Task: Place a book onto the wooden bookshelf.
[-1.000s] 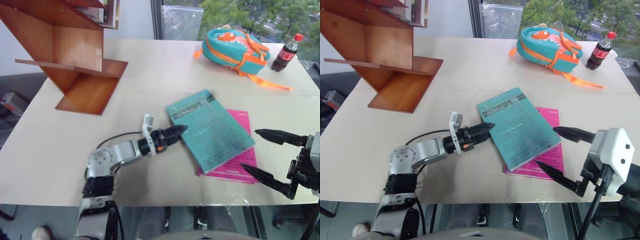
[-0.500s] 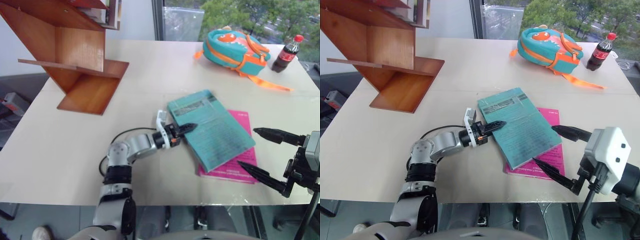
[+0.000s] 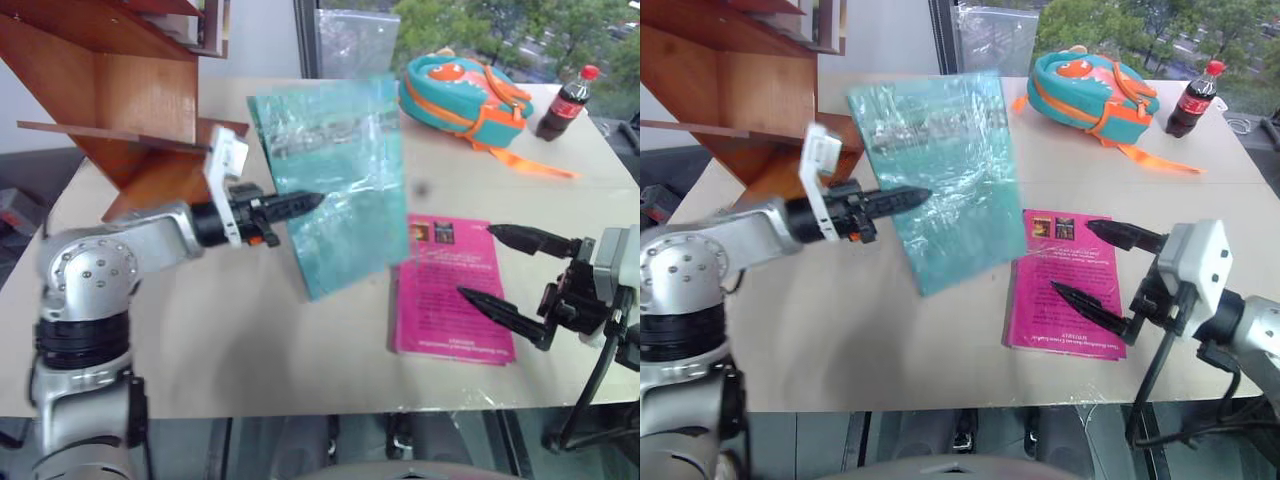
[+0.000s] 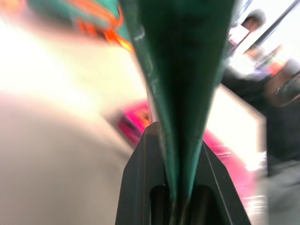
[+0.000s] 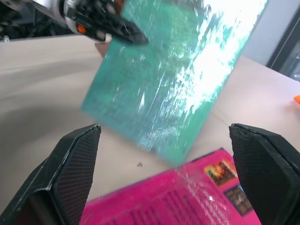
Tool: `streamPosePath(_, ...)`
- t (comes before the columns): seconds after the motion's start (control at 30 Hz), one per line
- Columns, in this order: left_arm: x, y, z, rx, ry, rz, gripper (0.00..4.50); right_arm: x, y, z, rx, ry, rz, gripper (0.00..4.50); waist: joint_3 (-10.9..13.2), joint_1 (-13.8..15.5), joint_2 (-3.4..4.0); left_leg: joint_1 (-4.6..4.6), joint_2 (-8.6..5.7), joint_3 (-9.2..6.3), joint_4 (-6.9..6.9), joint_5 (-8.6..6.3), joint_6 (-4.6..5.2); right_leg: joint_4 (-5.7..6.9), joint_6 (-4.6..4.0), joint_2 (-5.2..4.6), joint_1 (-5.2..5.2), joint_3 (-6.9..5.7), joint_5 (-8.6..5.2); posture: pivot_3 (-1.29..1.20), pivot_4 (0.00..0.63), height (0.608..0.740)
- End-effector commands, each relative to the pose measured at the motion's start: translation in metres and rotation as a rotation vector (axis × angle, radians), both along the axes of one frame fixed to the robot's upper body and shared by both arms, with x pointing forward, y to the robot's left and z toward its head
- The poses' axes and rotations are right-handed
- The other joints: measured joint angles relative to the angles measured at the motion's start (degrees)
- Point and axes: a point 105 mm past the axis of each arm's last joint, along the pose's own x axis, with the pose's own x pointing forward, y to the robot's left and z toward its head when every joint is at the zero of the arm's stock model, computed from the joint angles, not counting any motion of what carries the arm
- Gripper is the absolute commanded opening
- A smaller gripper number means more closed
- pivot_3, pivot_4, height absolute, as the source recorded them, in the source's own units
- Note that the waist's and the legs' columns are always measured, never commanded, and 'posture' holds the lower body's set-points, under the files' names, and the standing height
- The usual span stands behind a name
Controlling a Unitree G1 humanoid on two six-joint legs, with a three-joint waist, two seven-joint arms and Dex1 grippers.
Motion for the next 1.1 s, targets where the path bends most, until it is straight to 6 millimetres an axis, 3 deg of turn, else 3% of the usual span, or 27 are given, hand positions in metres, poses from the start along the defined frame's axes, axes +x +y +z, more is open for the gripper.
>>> streamPosePath(0.03, -0.011, -0.003, 0.052, 0.333, -0.610, -0.077, 0.04, 0.006, 0.006, 0.002, 0.012, -0.035, 0.055, 4.50, 0.04, 0.11, 0.07, -0.02, 0.01, 0.04, -0.01, 0.00, -0.01, 0.02, -0.01, 0.03, -0.05, -0.01, 0.00, 0.00, 0.150, 0.740)
streamPosePath(0.13, -0.016, 0.008, 0.089, 0.557, -0.938, -0.062, 0.04, 0.012, 0.009, 0.003, 0.027, -0.046, 0.081, 4.50, 0.06, 0.41, 0.07, -0.19, 0.06, 0.01, -0.01, 0.00, 0.00, 0.00, -0.01, 0.03, -0.18, -0.03, 0.00, 0.00, 0.150, 0.740)
streamPosePath(0.23, -0.014, 0.028, 0.105, 0.721, -1.041, -0.026, 0.04, 0.015, 0.010, 0.003, 0.034, -0.052, 0.096, 4.50, 0.07, 0.54, 0.10, -0.22, 0.06, 0.12, -0.01, 0.00, 0.02, -0.02, 0.00, 0.04, -0.25, -0.07, 0.00, 0.00, 0.150, 0.740)
streamPosePath(0.43, 0.002, 0.112, 0.123, 1.122, -0.962, 0.169, 0.04, 0.024, 0.016, 0.005, 0.059, -0.073, 0.132, 4.50, 0.17, -0.29, 0.11, -0.22, 0.16, 0.25, -0.09, 0.00, 0.02, 0.02, 0.03, 0.16, -0.38, -0.08, -0.02, 0.00, 0.150, 0.740)
streamPosePath(0.6, 0.009, 0.161, 0.125, 1.297, -0.805, 0.269, 0.04, 0.025, 0.021, 0.008, 0.066, -0.094, 0.151, 4.50, 0.21, -0.25, -0.02, -0.40, 0.14, 0.18, 0.02, -0.03, 0.09, 0.04, 0.23, 0.06, -0.43, -0.17, -0.12, 0.00, 0.150, 0.740)
streamPosePath(0.73, 0.008, 0.185, 0.120, 1.383, -0.666, 0.281, 0.04, 0.024, 0.025, 0.012, 0.077, -0.110, 0.162, 4.50, 0.22, -0.79, 0.00, -0.32, 0.15, 0.24, 0.11, -0.03, 0.09, 0.21, 0.26, 0.09, -0.44, -0.15, -0.13, 0.00, 0.150, 0.740)
streamPosePath(0.83, 0.006, 0.184, 0.124, 1.340, -0.634, 0.263, 0.04, 0.023, 0.026, 0.012, 0.080, -0.114, 0.163, 4.50, 0.23, -1.49, 0.00, -0.09, 0.28, 0.46, 0.11, -0.03, 0.08, 0.46, 0.28, 0.19, -0.45, 0.13, -0.14, 0.00, 0.150, 0.740)
streamPosePath(0.97, -0.005, 0.156, 0.138, 1.215, -0.698, 0.159, 0.04, 0.025, 0.025, 0.011, 0.080, -0.112, 0.155, 4.50, 0.23, -2.19, 0.00, 0.02, 0.33, 0.80, 0.12, -0.02, 0.08, 0.82, 0.28, 0.20, -0.69, 0.54, -0.15, 0.00, 0.150, 0.740)
streamPosePath(1.1, -0.021, 0.142, 0.146, 1.173, -0.710, 0.102, 0.04, 0.029, 0.025, 0.011, 0.082, -0.116, 0.158, 4.50, 0.29, -1.92, -0.12, -0.26, 0.31, 0.82, 0.24, -0.03, 0.10, 0.88, 0.21, 0.14, -0.94, 0.58, -0.12, 0.00, 0.150, 0.740)
